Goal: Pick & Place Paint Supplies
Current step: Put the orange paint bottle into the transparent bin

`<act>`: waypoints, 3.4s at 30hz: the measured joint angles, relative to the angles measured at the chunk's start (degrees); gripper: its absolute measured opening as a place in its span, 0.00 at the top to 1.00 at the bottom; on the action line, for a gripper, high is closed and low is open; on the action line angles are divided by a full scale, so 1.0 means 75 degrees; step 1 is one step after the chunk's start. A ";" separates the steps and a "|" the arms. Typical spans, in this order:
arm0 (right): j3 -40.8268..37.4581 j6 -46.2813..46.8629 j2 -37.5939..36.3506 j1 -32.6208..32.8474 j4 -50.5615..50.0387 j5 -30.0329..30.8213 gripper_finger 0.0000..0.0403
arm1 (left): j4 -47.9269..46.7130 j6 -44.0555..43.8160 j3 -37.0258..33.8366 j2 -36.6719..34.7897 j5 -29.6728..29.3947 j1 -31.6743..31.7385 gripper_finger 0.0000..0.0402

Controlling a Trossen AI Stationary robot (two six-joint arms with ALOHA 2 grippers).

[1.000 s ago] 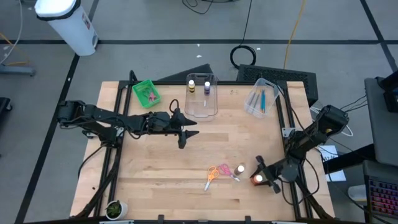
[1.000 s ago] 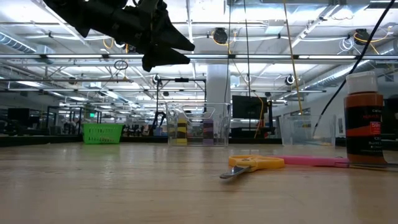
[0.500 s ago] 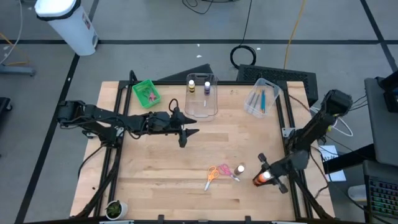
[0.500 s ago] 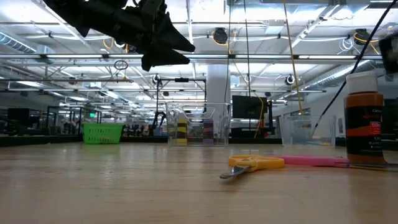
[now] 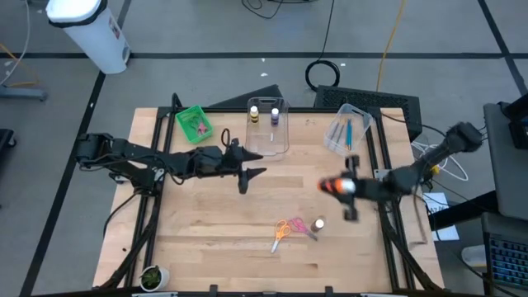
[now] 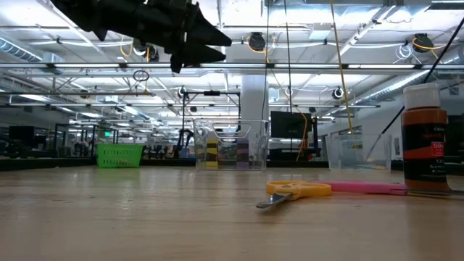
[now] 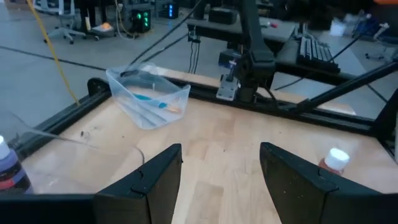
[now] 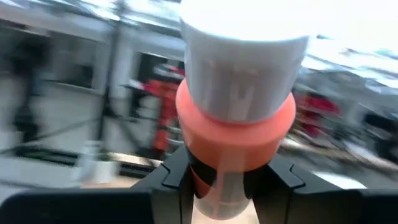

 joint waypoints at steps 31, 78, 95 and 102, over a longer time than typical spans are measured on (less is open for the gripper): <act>0.2459 0.3018 0.5678 -0.5615 -0.0318 -0.5184 0.74 | -0.4383 0.0316 0.1814 0.0003 0.0085 0.0297 0.43; 0.4403 0.2370 0.7905 -0.4862 -0.2169 -0.5167 0.73 | -0.6750 0.0423 0.2909 0.0663 0.0063 0.0092 0.30; 0.4403 0.2402 0.7903 -0.4867 -0.2223 -0.5143 0.70 | -0.6856 0.0376 0.2920 0.0662 0.0428 0.0085 0.62; 0.4403 0.2411 0.7903 -0.4867 -0.2228 -0.5161 0.67 | -0.6847 0.0418 0.2920 0.0659 0.0536 0.0090 0.71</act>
